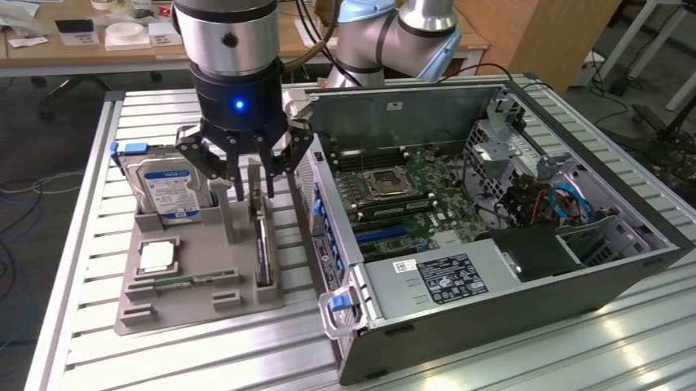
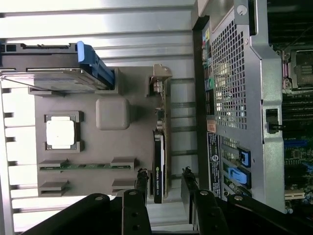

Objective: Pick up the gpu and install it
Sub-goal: 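Pick up the gpu and move the gpu toward the slot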

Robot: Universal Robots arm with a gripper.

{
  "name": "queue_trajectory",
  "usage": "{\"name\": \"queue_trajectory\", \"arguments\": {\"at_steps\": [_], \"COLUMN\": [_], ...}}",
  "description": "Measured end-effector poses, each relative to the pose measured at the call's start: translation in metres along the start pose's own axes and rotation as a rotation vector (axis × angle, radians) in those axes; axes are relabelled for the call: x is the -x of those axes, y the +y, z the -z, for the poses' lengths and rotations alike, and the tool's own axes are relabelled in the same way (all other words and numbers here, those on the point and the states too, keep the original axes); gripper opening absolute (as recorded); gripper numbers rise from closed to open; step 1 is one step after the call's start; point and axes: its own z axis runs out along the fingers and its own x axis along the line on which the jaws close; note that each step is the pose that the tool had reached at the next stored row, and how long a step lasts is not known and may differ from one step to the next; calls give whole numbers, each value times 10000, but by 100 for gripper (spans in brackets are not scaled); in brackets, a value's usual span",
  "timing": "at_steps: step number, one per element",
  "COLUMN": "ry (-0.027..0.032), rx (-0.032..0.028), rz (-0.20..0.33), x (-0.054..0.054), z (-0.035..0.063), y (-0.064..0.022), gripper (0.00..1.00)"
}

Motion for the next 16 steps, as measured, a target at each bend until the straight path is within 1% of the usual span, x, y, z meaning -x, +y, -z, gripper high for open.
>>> {"name": "queue_trajectory", "arguments": {"at_steps": [6, 16], "ry": [1, -1], "rx": [-1, 1], "rz": [0, 0], "x": [-1, -2], "z": [-29, -31], "y": [-1, -1], "gripper": [42, 42]}}
